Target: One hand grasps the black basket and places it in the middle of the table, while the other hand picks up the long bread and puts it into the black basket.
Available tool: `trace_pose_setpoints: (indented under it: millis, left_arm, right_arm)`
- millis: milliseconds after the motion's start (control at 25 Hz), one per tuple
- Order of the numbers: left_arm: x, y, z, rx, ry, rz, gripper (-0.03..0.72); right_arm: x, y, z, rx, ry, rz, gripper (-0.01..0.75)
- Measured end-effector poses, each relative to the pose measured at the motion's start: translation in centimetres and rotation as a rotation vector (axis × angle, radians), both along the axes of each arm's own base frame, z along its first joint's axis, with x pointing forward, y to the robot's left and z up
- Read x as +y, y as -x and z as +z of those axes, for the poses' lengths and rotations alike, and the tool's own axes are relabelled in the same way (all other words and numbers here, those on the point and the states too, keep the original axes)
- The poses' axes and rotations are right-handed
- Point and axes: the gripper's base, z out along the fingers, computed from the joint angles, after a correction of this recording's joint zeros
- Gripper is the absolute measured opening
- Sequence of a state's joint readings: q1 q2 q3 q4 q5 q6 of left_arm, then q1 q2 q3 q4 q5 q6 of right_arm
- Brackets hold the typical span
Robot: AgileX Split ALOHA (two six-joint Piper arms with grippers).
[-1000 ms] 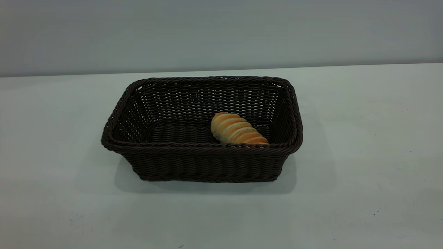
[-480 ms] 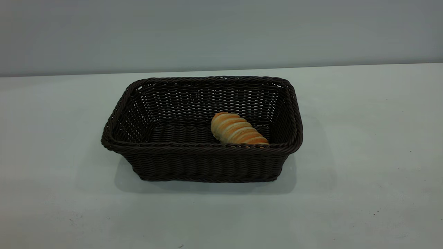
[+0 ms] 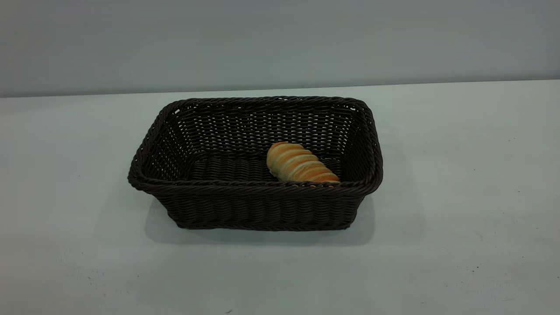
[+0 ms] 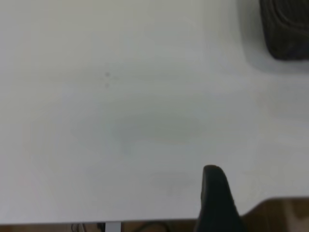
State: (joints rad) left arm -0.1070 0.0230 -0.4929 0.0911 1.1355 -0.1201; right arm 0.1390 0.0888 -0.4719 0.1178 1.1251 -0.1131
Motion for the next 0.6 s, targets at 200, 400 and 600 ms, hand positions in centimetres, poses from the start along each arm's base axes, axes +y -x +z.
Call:
trace_pose_setpoints:
  millis: [200,400,600]
  left_arm:
    - [-0.01,0.62,-0.07,-0.041,0.003,0.046,0.529]
    - [-0.01,0.64,-0.08,-0.041,0.003,0.046,0.529]
    - [-0.01,0.64,-0.08,-0.041,0.003,0.046,0.529]
  right_arm:
    - [-0.01,-0.06,0.0,0.0,-0.003,-0.057,0.426]
    - [-0.02,-0.07,0.0,0.0,-0.004,-0.074,0.402]
    - [0.01,-0.08,0.02,0.0,-0.008,-0.078,0.368]
